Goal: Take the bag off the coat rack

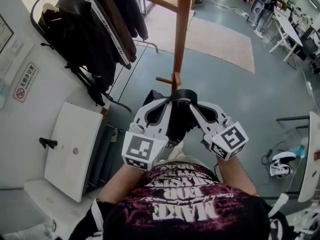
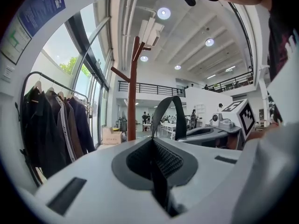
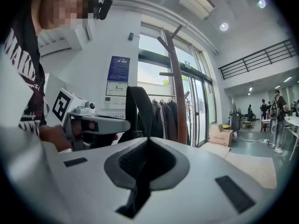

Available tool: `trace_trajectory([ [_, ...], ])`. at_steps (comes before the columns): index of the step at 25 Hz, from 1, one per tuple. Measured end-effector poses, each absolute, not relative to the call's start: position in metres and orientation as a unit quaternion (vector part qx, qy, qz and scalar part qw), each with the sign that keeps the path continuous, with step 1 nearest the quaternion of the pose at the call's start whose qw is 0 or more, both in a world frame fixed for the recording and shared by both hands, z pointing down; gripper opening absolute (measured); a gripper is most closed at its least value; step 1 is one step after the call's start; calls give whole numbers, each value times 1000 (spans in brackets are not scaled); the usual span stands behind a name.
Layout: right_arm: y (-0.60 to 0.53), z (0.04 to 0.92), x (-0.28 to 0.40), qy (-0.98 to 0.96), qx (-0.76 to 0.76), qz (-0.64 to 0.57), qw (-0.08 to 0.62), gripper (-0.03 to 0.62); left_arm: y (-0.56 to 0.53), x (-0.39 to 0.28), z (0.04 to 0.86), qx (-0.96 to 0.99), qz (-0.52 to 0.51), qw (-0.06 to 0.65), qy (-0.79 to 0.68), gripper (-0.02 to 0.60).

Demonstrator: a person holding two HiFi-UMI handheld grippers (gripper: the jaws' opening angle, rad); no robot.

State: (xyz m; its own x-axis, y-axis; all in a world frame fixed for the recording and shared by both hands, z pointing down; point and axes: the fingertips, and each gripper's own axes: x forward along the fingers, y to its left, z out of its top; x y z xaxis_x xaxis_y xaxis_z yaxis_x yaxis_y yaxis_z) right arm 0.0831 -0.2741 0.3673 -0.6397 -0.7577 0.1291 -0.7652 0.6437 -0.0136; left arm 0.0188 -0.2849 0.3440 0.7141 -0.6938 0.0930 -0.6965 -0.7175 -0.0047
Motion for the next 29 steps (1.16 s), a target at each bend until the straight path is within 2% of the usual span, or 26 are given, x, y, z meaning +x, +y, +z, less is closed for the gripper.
trace_trajectory([
  [15,-221,341,78,-897,438,24,57,11,-233,15,319,940,30,8,-341,9],
  [29,-242,354,71,-899,431,38,65,11,-253,9,332,937,46,12,-347,9],
])
